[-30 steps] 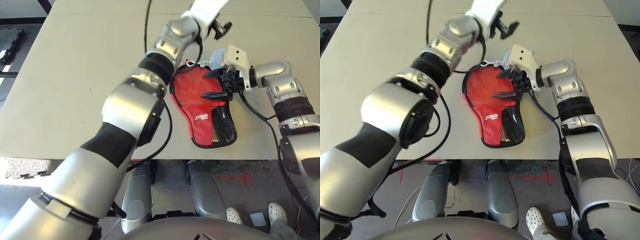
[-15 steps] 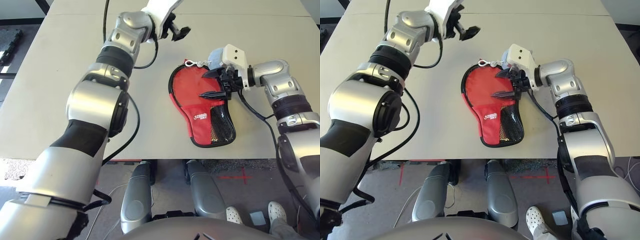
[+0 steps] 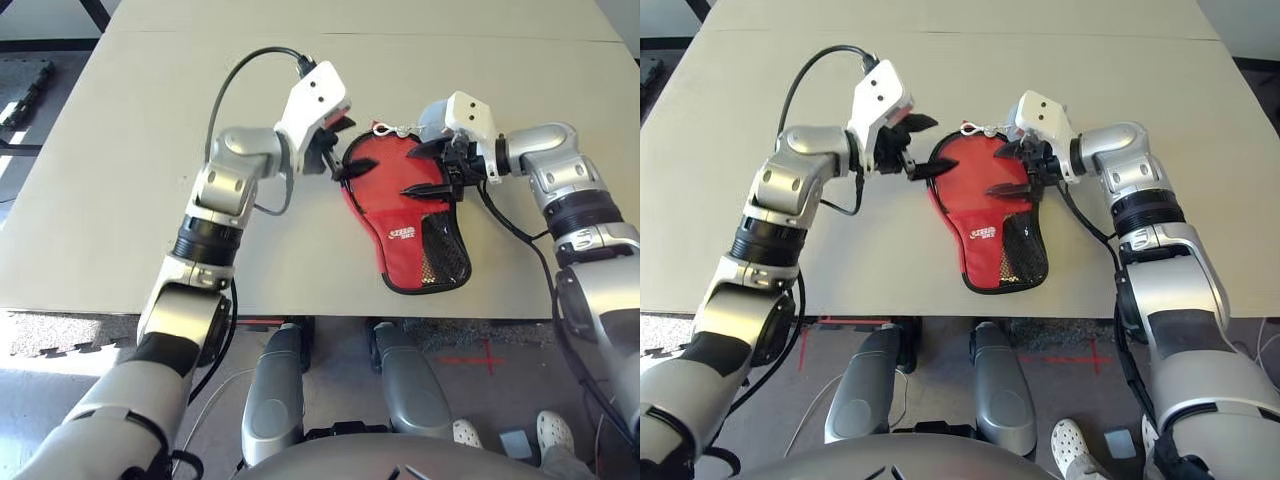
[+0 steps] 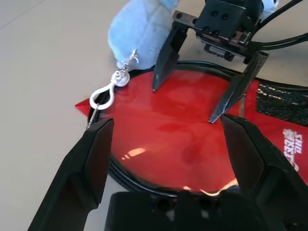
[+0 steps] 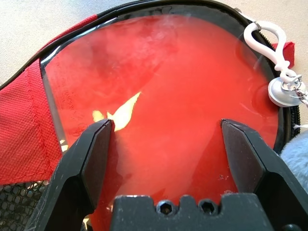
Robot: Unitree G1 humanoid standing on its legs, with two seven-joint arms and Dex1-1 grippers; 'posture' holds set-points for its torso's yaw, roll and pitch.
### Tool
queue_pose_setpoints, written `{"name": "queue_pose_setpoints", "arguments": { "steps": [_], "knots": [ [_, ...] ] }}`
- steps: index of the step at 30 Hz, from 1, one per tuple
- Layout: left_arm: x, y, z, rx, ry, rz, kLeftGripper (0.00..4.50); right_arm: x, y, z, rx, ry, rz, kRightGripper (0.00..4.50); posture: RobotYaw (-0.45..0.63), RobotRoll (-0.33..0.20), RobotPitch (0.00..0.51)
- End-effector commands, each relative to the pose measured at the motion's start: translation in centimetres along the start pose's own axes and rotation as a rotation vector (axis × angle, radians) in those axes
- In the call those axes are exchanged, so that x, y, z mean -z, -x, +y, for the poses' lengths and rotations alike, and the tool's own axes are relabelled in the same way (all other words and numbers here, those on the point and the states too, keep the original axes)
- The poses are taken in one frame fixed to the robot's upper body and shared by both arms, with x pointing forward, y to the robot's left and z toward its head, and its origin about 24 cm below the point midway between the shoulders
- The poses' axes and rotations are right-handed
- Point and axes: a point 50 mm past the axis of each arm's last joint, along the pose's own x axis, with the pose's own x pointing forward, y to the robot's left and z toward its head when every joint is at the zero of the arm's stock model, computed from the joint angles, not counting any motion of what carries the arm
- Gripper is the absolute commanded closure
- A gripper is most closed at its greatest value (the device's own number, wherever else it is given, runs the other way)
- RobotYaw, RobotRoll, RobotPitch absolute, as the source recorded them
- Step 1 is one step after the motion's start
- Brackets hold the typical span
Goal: Store the ping-pong paddle in its case and zip it.
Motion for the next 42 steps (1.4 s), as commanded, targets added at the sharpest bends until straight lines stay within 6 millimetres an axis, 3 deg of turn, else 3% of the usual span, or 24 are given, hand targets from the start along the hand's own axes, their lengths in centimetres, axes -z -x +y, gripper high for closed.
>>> {"name": "queue_pose_setpoints", "arguments": {
  "steps": [1,11,16,24,30,35,42],
  "knots": [
    [1.0,-1.1,-1.6,0.036,0.041,0.033,0.05,4.7,-1.4,2.0,-0.074,-0.145,0.162,0.00,0.00,0.000,0.292],
    [5.9,-2.5,-1.2,-0.063,0.121,0.223,0.05,4.6,-0.8,1.8,-0.046,-0.163,0.128,0.00,-0.03,0.000,0.278],
    [7.8,-2.9,-1.6,-0.052,0.144,0.293,0.05,3.2,0.2,1.4,-0.047,-0.173,0.035,0.00,-0.05,0.000,0.266],
    [8.1,-3.3,-2.5,-0.021,0.139,0.302,0.05,-1.8,2.6,1.2,-0.111,-0.152,-0.158,0.00,-0.06,0.000,0.263],
    [8.3,-3.4,-2.9,-0.005,0.140,0.312,0.05,-5.6,3.2,-0.3,-0.006,-0.133,-0.289,0.00,-0.07,0.000,0.266],
    [8.4,-3.5,-3.4,0.010,0.141,0.313,0.05,-6.6,3.3,-2.8,0.196,-0.157,-0.291,0.00,-0.06,0.000,0.270],
    [8.4,-3.2,-3.7,0.014,0.142,0.314,0.05,-5.1,4.3,-4.9,0.386,-0.268,-0.247,0.00,-0.05,0.000,0.272]
  ]
}}
